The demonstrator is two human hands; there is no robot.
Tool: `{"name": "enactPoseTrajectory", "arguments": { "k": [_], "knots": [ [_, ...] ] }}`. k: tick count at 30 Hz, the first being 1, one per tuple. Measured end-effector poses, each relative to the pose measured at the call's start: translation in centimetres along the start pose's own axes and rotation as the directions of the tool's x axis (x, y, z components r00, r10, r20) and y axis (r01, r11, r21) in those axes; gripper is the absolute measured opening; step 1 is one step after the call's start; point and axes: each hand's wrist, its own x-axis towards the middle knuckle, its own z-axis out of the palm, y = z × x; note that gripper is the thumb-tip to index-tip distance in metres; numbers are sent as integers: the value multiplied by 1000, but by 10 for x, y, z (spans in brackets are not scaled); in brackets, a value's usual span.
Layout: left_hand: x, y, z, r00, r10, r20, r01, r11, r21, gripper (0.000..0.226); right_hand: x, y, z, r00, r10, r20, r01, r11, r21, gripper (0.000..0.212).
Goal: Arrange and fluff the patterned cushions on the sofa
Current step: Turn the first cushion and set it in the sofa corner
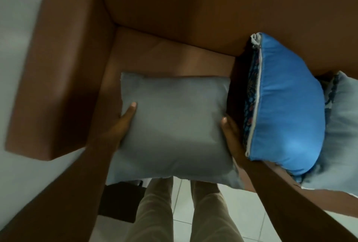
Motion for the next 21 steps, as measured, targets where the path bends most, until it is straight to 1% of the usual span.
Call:
{"name": "enactPoseTrajectory", "arguments": {
  "k": [1,2,3,4,5,6,7,8,9,10,11,12,13,14,16,17,18,19,20,21],
  "knots": [
    [1,0,-18,999,-44,20,45,999,-21,113,-17,-15,14,998,26,61,-27,1000,11,99],
    [-1,0,-31,993,-107,43,107,994,-6,111,-27,-20,24,993,79,88,-80,997,16,107],
    [-3,-4,-38,995,-97,39,95,994,49,117,-43,-29,34,977,155,149,-156,988,-5,115],
    [-11,-4,-42,999,-44,26,41,991,131,127,-57,-39,43,963,178,204,-176,984,-30,123],
    [-17,-3,-42,999,22,31,-28,977,209,135,-66,-47,50,959,172,225,-161,985,-66,127],
    [-15,-6,-49,997,76,28,-81,965,250,133,-71,-54,53,960,134,245,-116,989,-88,126],
    [-17,3,-55,993,116,27,-119,952,282,126,-74,-66,51,964,97,249,-72,992,-107,119],
    [-20,16,-60,991,127,43,-134,955,264,115,-76,-79,45,968,32,250,-15,998,-67,111],
    [-16,29,-67,992,112,61,-125,956,264,106,-76,-93,38,973,-20,229,24,1000,-17,108],
    [-12,46,-75,993,90,74,-106,958,265,102,-78,-111,30,975,-69,210,56,996,68,111],
    [-13,67,-83,991,94,95,-117,953,279,100,-77,-128,20,975,-126,186,93,980,176,115],
    [-16,91,-89,988,121,98,-144,947,289,102,-77,-149,11,966,-187,177,122,938,325,114],
    [-17,114,-95,976,189,111,-212,942,262,104,-73,-168,4,951,-246,188,139,883,448,110],
    [-18,138,-99,960,263,93,-277,936,217,100,-69,-186,-3,937,-294,189,160,841,517,109],
    [-17,181,-105,924,381,29,-382,921,74,83,-51,-214,-12,923,-363,127,235,794,561,112],
    [-17,203,-108,914,406,22,-406,914,-18,74,-42,-227,-14,920,-384,82,277,782,558,110],
    [-14,222,-111,916,399,45,-392,912,-120,66,-32,-240,-13,914,-403,35,328,789,519,106],
    [-9,236,-116,914,396,86,-368,900,-231,66,-22,-253,-7,900,-435,-16,393,798,457,96],
    [-3,245,-117,912,394,113,-337,878,-339,71,-11,-261,-2,887,-458,-54,440,807,393,84],
    [5,253,-114,902,419,102,-349,848,-398,80,2,-269,4,876,-476,-80,474,815,333,75]
  ]
}}
